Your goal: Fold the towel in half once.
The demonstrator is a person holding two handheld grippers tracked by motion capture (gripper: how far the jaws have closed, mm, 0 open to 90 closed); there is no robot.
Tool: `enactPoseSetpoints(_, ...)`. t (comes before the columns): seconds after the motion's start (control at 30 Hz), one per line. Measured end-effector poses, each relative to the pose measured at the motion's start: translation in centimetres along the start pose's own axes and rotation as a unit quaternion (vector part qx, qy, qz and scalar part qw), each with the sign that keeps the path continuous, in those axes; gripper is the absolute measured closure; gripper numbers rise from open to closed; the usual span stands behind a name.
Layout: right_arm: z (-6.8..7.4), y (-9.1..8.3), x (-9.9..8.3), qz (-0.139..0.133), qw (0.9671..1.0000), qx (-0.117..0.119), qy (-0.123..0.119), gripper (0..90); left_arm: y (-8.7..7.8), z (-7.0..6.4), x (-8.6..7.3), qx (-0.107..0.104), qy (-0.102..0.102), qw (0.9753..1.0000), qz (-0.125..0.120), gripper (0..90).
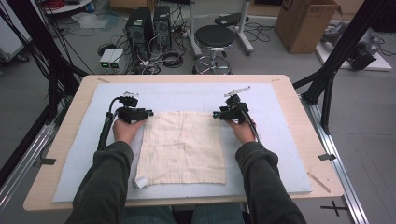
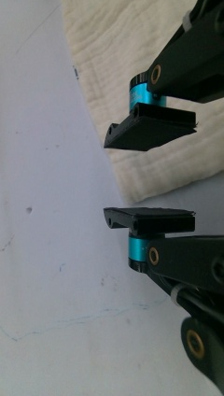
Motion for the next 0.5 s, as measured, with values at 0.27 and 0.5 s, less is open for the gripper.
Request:
enactPoseSetpoints(0.27,-0.8,0.8,-0.9,0.025,0.9996,-0.011,0.006,58.4,0.6,0.2,-1.0,0.019,0.023,0.9993,0.024,67.7)
enactPoseSetpoints(0.5,-0.3,1.2,-1.1,0.03,0.9995,0.005,0.005,79.4,0.6,-0.5,-1.1,-0.004,0.029,0.9993,0.026,86.3)
Point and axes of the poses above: each handheld gripper's, and its own axes: y roughly forward along the jaws, x roughly out of its top, z roughly to its left, the point moved 10 cm from there along y, roughly forward along the jaws, and after that the axes turned 1 degree about x, right-handed, at the moved point
